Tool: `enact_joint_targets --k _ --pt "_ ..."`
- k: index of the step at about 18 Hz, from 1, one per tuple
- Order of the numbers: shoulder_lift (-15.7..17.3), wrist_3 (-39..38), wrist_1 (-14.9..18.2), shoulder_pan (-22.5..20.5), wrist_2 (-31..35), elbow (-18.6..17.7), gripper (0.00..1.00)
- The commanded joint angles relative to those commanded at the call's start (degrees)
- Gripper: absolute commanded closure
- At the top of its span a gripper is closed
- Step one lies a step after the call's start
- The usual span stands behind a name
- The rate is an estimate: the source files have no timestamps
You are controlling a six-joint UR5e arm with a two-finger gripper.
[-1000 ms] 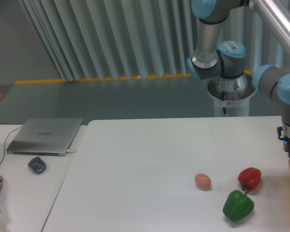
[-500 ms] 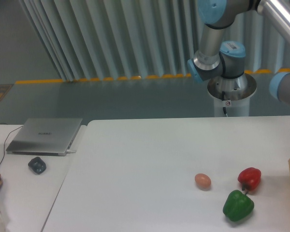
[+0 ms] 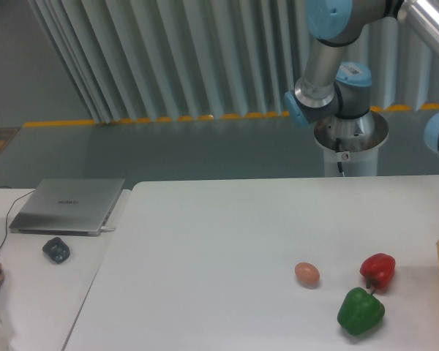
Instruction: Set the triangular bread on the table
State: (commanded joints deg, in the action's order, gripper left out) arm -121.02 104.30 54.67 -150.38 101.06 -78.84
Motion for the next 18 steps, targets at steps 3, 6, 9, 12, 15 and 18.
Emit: enact_joint_targets --k 3,6,9,12,15,18 --pt "-0.35 1.08 -0.09 0.0 0.71 0.09 0.0" --pt "-1.32 1.26 -0.53 0.09 1.59 0.09 0.0" --pt "-1.68 0.55 -0.44 0.35 1.95 0.09 0.0" --pt "-2.73 0.55 -0.53 0.53 1.95 0.61 0.0" --pt "-2.91 0.38 -0.53 0.97 1.94 0.62 0.0" --pt "-3.96 -0.24 -1.84 1.58 1.86 0.97 0.0"
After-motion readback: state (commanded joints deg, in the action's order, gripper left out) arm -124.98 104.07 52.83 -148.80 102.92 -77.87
